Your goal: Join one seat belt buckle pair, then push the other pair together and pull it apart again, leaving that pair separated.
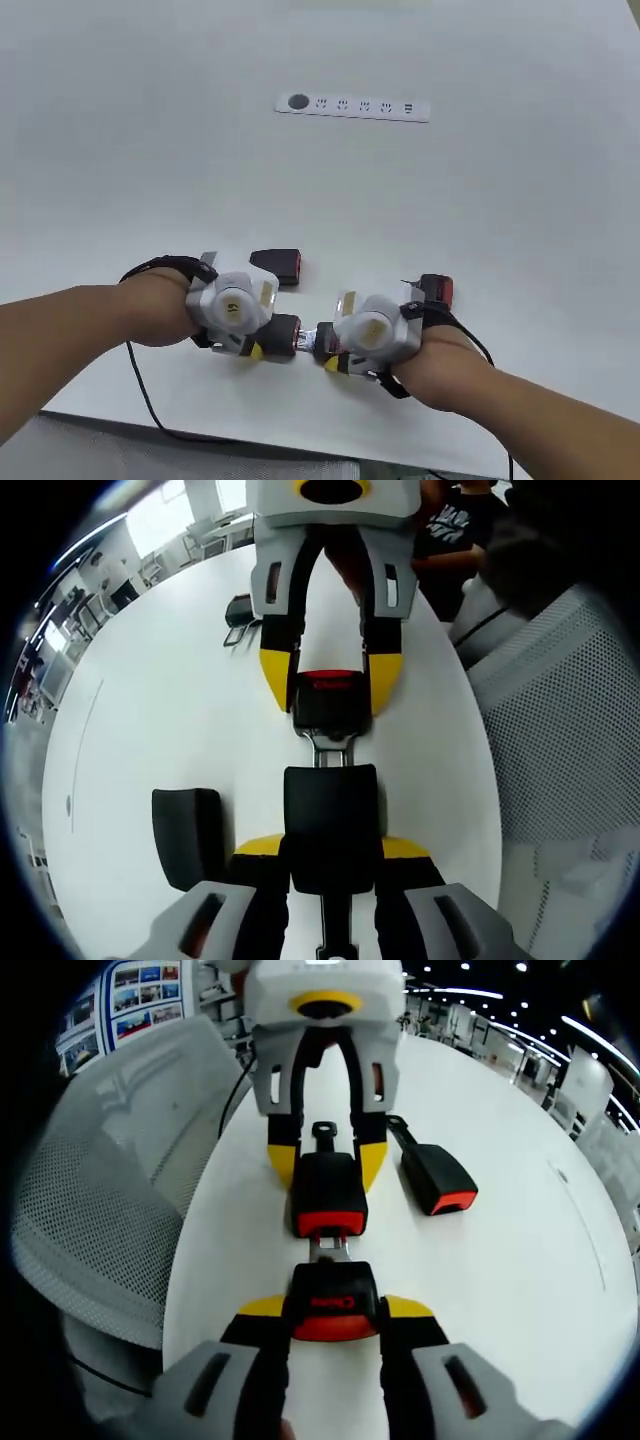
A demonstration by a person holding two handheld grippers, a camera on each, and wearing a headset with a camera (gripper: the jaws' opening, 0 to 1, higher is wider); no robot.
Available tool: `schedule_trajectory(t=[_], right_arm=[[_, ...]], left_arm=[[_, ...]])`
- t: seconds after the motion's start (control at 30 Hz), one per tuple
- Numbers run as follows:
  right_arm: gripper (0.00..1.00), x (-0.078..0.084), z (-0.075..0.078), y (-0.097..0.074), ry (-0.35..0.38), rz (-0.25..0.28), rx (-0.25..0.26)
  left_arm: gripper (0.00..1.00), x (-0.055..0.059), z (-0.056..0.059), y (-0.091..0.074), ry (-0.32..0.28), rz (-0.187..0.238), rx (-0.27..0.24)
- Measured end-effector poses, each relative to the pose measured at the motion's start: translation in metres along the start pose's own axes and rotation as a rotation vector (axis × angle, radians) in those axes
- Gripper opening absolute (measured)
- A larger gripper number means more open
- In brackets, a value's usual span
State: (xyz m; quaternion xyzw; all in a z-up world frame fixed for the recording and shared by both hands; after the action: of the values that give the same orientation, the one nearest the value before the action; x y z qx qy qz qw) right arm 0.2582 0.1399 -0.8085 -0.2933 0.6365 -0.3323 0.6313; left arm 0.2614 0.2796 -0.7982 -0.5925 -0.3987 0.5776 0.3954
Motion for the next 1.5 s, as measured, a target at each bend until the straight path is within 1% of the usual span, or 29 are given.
schedule_trajectory(t=[0.13,0.33,0.4,0.47,0.63,0.67,0.77,0.93,0.97,1.0,1.03,1.07,1.13,1.23,1.5], right_arm=[[0.33,-0.003,-0.002,0.001,-0.009,-0.002,0.008],[0.33,-0.009,0.000,0.004,-0.018,-0.011,0.008],[0.32,-0.014,-0.001,0.005,-0.014,0.002,0.007],[0.32,-0.016,-0.001,0.008,-0.021,-0.001,0.006],[0.32,-0.019,0.000,0.011,-0.004,0.015,0.005],[0.32,-0.020,-0.001,0.013,0.009,0.026,0.010],[0.32,-0.016,-0.001,0.013,0.019,0.026,0.014],[0.32,-0.018,0.000,0.011,0.013,0.022,0.008],[0.32,-0.017,0.000,0.011,-0.003,0.019,0.005],[0.32,-0.016,0.001,0.010,-0.040,0.009,0.000],[0.32,-0.015,0.001,0.010,-0.043,0.016,-0.003],[0.32,-0.014,0.002,0.009,-0.049,0.021,-0.003],[0.32,-0.015,0.004,0.010,-0.031,0.024,-0.010],[0.32,-0.016,0.004,0.010,-0.032,0.018,-0.008],[0.32,-0.016,0.003,0.009,-0.029,0.024,-0.016]], left_arm=[[0.33,0.001,0.000,0.001,-0.008,0.022,0.000],[0.33,0.000,0.000,0.001,0.005,0.020,0.005],[0.33,0.000,0.000,0.001,0.011,0.015,0.013],[0.32,0.000,-0.001,0.001,0.014,0.014,0.015],[0.32,0.002,0.000,0.001,-0.005,0.030,0.005],[0.32,0.002,-0.001,0.001,-0.006,0.032,0.005],[0.32,0.003,0.000,0.000,-0.016,0.044,-0.003],[0.32,0.002,0.001,0.000,-0.017,0.043,-0.004],[0.32,0.002,0.001,-0.001,-0.003,0.042,-0.010],[0.32,0.005,0.001,-0.002,0.004,0.049,-0.011],[0.32,0.005,0.001,-0.002,0.009,0.055,-0.013],[0.32,0.007,0.000,-0.003,0.001,0.063,-0.016],[0.31,0.008,-0.003,-0.004,-0.026,0.075,-0.013],[0.31,0.008,-0.003,-0.002,-0.038,0.074,-0.010],[0.31,0.009,-0.002,-0.002,-0.040,0.087,-0.014]])
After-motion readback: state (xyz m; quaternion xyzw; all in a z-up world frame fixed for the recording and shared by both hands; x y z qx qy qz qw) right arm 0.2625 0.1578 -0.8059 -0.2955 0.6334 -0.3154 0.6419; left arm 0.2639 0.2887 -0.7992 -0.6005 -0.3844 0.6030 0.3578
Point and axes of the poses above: the centre of the closed fingertips' face, and the gripper's own axes: y roughly forward along the fingers, z roughly to its right, x roughly out of its underside, the point moved 7 cm from there along -y, roughly backward along the fingers
